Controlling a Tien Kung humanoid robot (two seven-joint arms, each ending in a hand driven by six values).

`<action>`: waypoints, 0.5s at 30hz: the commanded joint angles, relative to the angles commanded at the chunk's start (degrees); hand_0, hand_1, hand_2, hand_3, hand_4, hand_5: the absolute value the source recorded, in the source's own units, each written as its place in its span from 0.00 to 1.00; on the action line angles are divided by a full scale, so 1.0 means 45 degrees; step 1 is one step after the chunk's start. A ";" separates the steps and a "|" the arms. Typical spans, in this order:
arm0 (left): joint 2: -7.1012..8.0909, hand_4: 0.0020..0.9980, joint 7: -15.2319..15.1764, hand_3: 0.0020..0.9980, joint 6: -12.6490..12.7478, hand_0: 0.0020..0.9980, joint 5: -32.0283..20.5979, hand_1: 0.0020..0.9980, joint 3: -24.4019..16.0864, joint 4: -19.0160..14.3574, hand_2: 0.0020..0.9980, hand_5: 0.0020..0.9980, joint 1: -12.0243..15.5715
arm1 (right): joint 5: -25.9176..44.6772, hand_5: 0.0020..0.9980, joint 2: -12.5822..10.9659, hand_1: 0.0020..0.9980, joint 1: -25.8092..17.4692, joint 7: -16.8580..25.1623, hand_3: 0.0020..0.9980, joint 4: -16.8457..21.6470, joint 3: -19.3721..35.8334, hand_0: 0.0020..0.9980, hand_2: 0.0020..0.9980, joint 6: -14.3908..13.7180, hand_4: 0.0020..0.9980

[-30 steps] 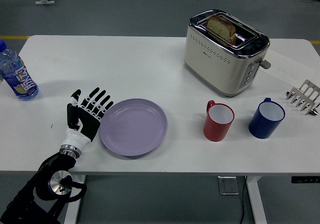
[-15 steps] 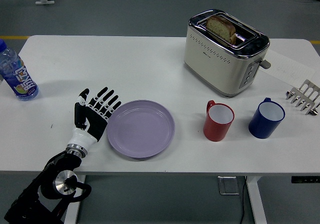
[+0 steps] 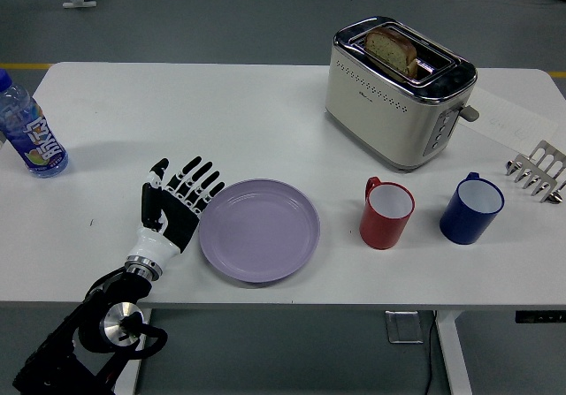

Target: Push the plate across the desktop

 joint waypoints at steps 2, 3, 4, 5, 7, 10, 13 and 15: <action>0.0000 0.58 0.0002 0.67 0.0004 0.74 -0.0016 0.77 0.0055 0.0007 0.73 1.00 -0.0005 | -0.0014 0.53 -0.0002 0.52 0.0002 -0.0004 0.58 -0.0001 0.0004 0.58 0.61 0.0003 0.23; 0.0000 0.58 0.0000 0.67 0.0004 0.74 -0.0034 0.77 0.0090 0.0010 0.73 1.00 -0.0001 | -0.0005 0.53 -0.0003 0.52 0.0003 -0.0001 0.58 -0.0001 -0.0001 0.58 0.61 0.0003 0.23; 0.0000 0.58 -0.0001 0.67 0.0004 0.74 -0.0053 0.77 0.0129 0.0012 0.73 1.00 0.0001 | -0.0002 0.53 -0.0003 0.52 0.0003 -0.0002 0.58 -0.0001 -0.0002 0.58 0.61 0.0001 0.23; 0.0000 0.58 -0.0003 0.67 0.0004 0.74 -0.0069 0.77 0.0159 0.0014 0.73 1.00 0.0002 | -0.0004 0.53 -0.0003 0.52 0.0004 -0.0005 0.58 0.0000 0.0000 0.58 0.61 -0.0001 0.23; 0.0000 0.58 -0.0004 0.67 0.0004 0.74 -0.0105 0.77 0.0229 0.0016 0.73 1.00 0.0001 | -0.0004 0.53 -0.0005 0.52 0.0002 -0.0005 0.58 0.0000 -0.0003 0.58 0.61 0.0001 0.23; 0.0000 0.58 -0.0005 0.67 0.0002 0.74 -0.0161 0.77 0.0380 0.0019 0.73 1.00 -0.0009 | -0.0024 0.53 -0.0011 0.52 0.0005 -0.0011 0.58 0.0001 0.0000 0.58 0.61 0.0003 0.23; 0.0000 0.58 -0.0009 0.67 0.0004 0.74 -0.0202 0.77 0.0520 0.0014 0.73 1.00 -0.0024 | -0.0053 0.53 -0.0017 0.52 0.0003 -0.0015 0.58 0.0000 0.0011 0.58 0.61 0.0008 0.23; 0.0000 0.58 -0.0010 0.67 0.0004 0.74 -0.0230 0.77 0.0599 0.0011 0.73 1.00 -0.0042 | -0.0061 0.53 -0.0019 0.52 0.0006 -0.0013 0.58 -0.0002 0.0020 0.58 0.61 0.0003 0.23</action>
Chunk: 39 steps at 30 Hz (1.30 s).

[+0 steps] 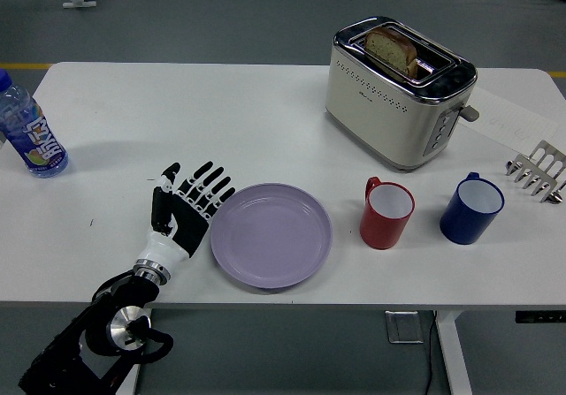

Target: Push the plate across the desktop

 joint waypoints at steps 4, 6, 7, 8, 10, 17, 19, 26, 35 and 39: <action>0.0000 0.58 -0.0010 0.67 0.0002 0.74 -0.0045 0.77 0.0099 -0.0022 0.73 1.00 -0.0055 | 0.0029 0.53 -0.0006 0.52 0.0012 0.0009 0.58 0.0002 -0.0021 0.58 0.61 -0.0003 0.23; 0.0000 0.58 -0.0012 0.67 0.0002 0.74 -0.0054 0.77 0.0106 -0.0020 0.73 1.00 -0.0072 | 0.0034 0.53 -0.0005 0.52 0.0019 0.0007 0.58 0.0003 -0.0018 0.58 0.61 -0.0013 0.23; 0.0000 0.58 -0.0015 0.67 0.0004 0.74 -0.0061 0.77 0.0093 -0.0017 0.73 1.00 -0.0079 | 0.0011 0.53 -0.0004 0.52 0.0020 -0.0002 0.58 0.0005 0.0000 0.58 0.61 -0.0021 0.23; 0.0000 0.58 -0.0017 0.67 0.0006 0.74 -0.0067 0.77 0.0081 -0.0013 0.73 1.00 -0.0085 | 0.0001 0.53 -0.0005 0.52 0.0020 -0.0007 0.58 0.0006 0.0006 0.58 0.61 -0.0023 0.23; 0.0000 0.58 -0.0020 0.67 0.0008 0.74 -0.0074 0.77 0.0061 -0.0010 0.73 1.00 -0.0095 | -0.0015 0.53 -0.0008 0.52 0.0019 -0.0014 0.58 0.0007 0.0012 0.58 0.61 -0.0024 0.23; 0.0000 0.58 -0.0022 0.67 -0.0005 0.74 -0.0138 0.77 0.0096 -0.0014 0.73 1.00 -0.0118 | -0.0067 0.53 -0.0012 0.52 0.0004 -0.0036 0.58 0.0009 0.0036 0.58 0.61 -0.0033 0.23; 0.0000 0.58 -0.0016 0.67 -0.0009 0.74 -0.0146 0.77 0.0140 -0.0016 0.73 1.00 -0.0102 | -0.0078 0.53 -0.0010 0.52 -0.0004 -0.0042 0.58 0.0010 0.0042 0.58 0.61 -0.0036 0.23; 0.0000 0.58 0.0004 0.67 -0.0016 0.74 -0.0236 0.77 0.0277 -0.0006 0.73 1.00 -0.0075 | -0.0042 0.53 0.0004 0.52 -0.0027 -0.0043 0.58 0.0014 0.0041 0.58 0.61 -0.0053 0.23; 0.0000 0.58 -0.0007 0.67 -0.0020 0.74 -0.0321 0.77 0.0500 -0.0020 0.73 1.00 -0.0032 | -0.0107 0.53 0.0001 0.52 -0.0067 -0.0070 0.58 0.0024 0.0077 0.58 0.61 -0.0054 0.23; 0.0000 0.58 -0.0010 0.67 -0.0023 0.74 -0.0343 0.77 0.0527 -0.0034 0.73 1.00 -0.0015 | -0.0141 0.53 0.0001 0.52 -0.0096 -0.0081 0.58 0.0027 0.0096 0.58 0.61 -0.0053 0.23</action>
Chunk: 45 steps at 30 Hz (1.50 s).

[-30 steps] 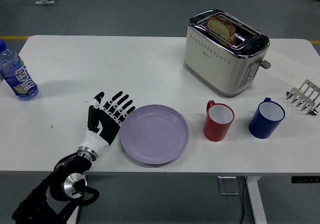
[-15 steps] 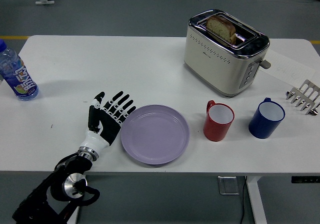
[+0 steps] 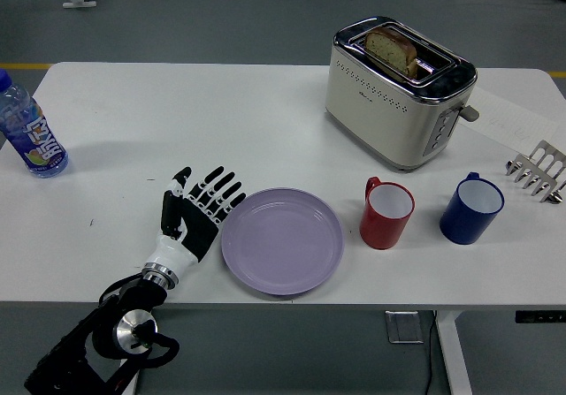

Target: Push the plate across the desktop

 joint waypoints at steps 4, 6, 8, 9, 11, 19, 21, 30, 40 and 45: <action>0.0000 0.58 -0.0001 0.67 0.0007 0.74 0.0012 0.77 -0.0031 -0.0008 0.73 1.00 0.0030 | -0.0048 0.53 0.0001 0.52 -0.0021 -0.0016 0.58 0.0002 0.0028 0.58 0.61 0.0002 0.23; 0.0000 0.58 0.0000 0.67 0.0016 0.74 0.0032 0.77 -0.0086 -0.0009 0.73 1.00 0.0036 | -0.0061 0.53 0.0002 0.52 -0.0021 -0.0019 0.58 0.0002 0.0036 0.58 0.61 0.0003 0.23; 0.0000 0.58 0.0001 0.67 0.0036 0.74 0.0082 0.77 -0.0254 -0.0022 0.73 1.00 0.0032 | -0.0049 0.53 0.0004 0.52 -0.0018 -0.0017 0.58 0.0002 0.0027 0.58 0.61 0.0006 0.23; 0.0000 0.58 0.0001 0.67 0.0041 0.74 0.0095 0.77 -0.0299 -0.0026 0.73 1.00 0.0031 | -0.0043 0.53 0.0005 0.52 -0.0018 -0.0016 0.58 0.0002 0.0022 0.58 0.61 0.0007 0.23; 0.0000 0.58 -0.0002 0.67 0.0070 0.74 0.0185 0.77 -0.0617 -0.0056 0.73 1.00 0.0001 | -0.0022 0.53 0.0001 0.52 -0.0008 0.0003 0.58 -0.0003 0.0004 0.58 0.61 0.0018 0.23; 0.0000 0.58 0.0058 0.67 0.0244 0.74 0.0554 0.76 -0.2010 -0.0243 0.73 1.00 0.0018 | 0.0062 0.53 -0.0017 0.52 0.0033 0.0057 0.58 -0.0019 -0.0042 0.58 0.61 0.0026 0.23; 0.0000 0.58 0.0078 0.67 0.0285 0.74 0.0611 0.76 -0.2170 -0.0266 0.73 1.00 0.0024 | 0.0063 0.53 -0.0018 0.52 0.0038 0.0058 0.58 -0.0020 -0.0040 0.58 0.61 0.0022 0.23; 0.0530 0.58 0.0723 0.68 0.0484 0.75 0.1002 0.76 -0.3820 -0.0604 0.73 1.00 0.0244 | 0.0208 0.53 -0.0029 0.52 0.0031 0.0100 0.57 -0.0040 -0.0100 0.58 0.61 0.0000 0.23; 0.1887 0.58 0.1019 0.68 0.0533 0.75 0.1014 0.76 -0.5772 -0.0703 0.73 1.00 0.0731 | 0.0301 0.53 -0.0015 0.52 0.0029 0.0096 0.57 -0.0039 -0.0140 0.58 0.61 -0.0012 0.23; 0.2399 0.58 0.1057 0.68 0.0556 0.75 0.1009 0.76 -0.6576 -0.0555 0.73 1.00 0.0946 | 0.0316 0.53 -0.0009 0.52 0.0034 0.0081 0.57 -0.0037 -0.0147 0.58 0.61 -0.0014 0.23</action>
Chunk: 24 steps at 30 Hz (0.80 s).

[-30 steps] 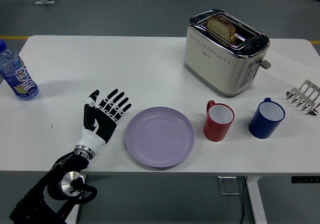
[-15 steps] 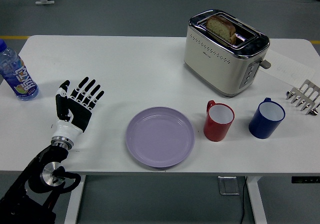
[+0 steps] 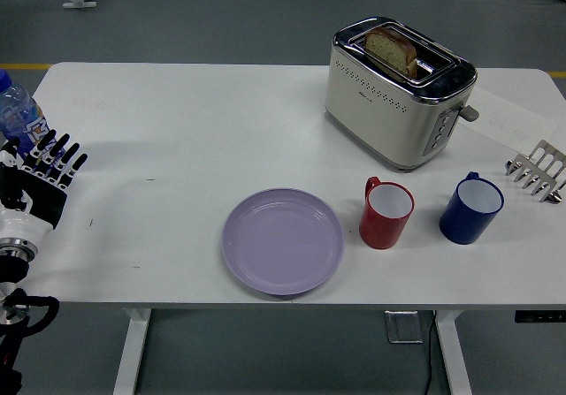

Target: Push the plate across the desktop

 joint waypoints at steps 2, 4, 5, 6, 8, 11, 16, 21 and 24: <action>0.0169 0.58 -0.0003 0.68 0.0012 0.75 0.0035 0.76 -0.0292 0.0020 0.73 1.00 0.0088 | 0.0008 0.53 0.0003 0.52 0.0002 -0.0005 0.57 0.0001 0.0001 0.58 0.61 -0.0004 0.23; 0.0266 0.59 -0.0007 0.68 0.0022 0.75 0.0079 0.77 -0.0461 0.0023 0.73 1.00 0.0141 | 0.0015 0.53 0.0006 0.52 -0.0001 -0.0009 0.57 0.0001 0.0001 0.58 0.61 -0.0007 0.23; 0.0316 0.59 -0.0017 0.68 0.0178 0.75 0.0492 0.77 -0.0632 -0.0020 0.73 1.00 0.0173 | 0.0014 0.53 0.0004 0.52 -0.0001 -0.0011 0.57 0.0000 0.0000 0.58 0.61 -0.0005 0.23; 0.0357 0.59 -0.0015 0.68 0.0333 0.75 0.0918 0.77 -0.0759 -0.0083 0.73 1.00 0.0200 | 0.0008 0.53 0.0004 0.52 -0.0001 -0.0016 0.57 0.0000 0.0003 0.58 0.61 -0.0006 0.23; 0.0442 0.59 -0.0029 0.68 0.0610 0.75 0.1994 0.77 -0.0874 -0.0233 0.73 1.00 0.0264 | 0.0009 0.53 0.0007 0.52 0.0003 -0.0022 0.57 0.0001 0.0002 0.58 0.61 -0.0007 0.23; 0.0460 0.58 -0.0119 0.68 0.0687 0.76 0.3412 0.77 -0.0905 -0.0309 0.73 1.00 0.0310 | 0.0040 0.53 0.0005 0.52 0.0009 -0.0015 0.57 0.0001 -0.0023 0.58 0.61 -0.0006 0.23; 0.0359 0.58 -0.0280 0.68 0.0735 0.76 0.3774 0.78 -0.1011 -0.0280 0.74 1.00 0.0368 | -0.0006 0.53 0.0008 0.52 0.0019 -0.0040 0.57 0.0006 -0.0008 0.58 0.61 -0.0008 0.23; 0.0344 0.59 -0.0373 0.68 0.0790 0.76 0.3628 0.78 -0.1055 -0.0219 0.74 1.00 0.0396 | 0.0023 0.53 0.0016 0.52 0.0012 -0.0043 0.57 0.0006 -0.0011 0.58 0.61 -0.0026 0.23; 0.0337 0.59 -0.0448 0.68 0.0856 0.76 0.3443 0.78 -0.1101 -0.0167 0.74 1.00 0.0397 | 0.0004 0.53 0.0015 0.52 0.0004 -0.0054 0.57 0.0009 0.0004 0.58 0.61 -0.0037 0.23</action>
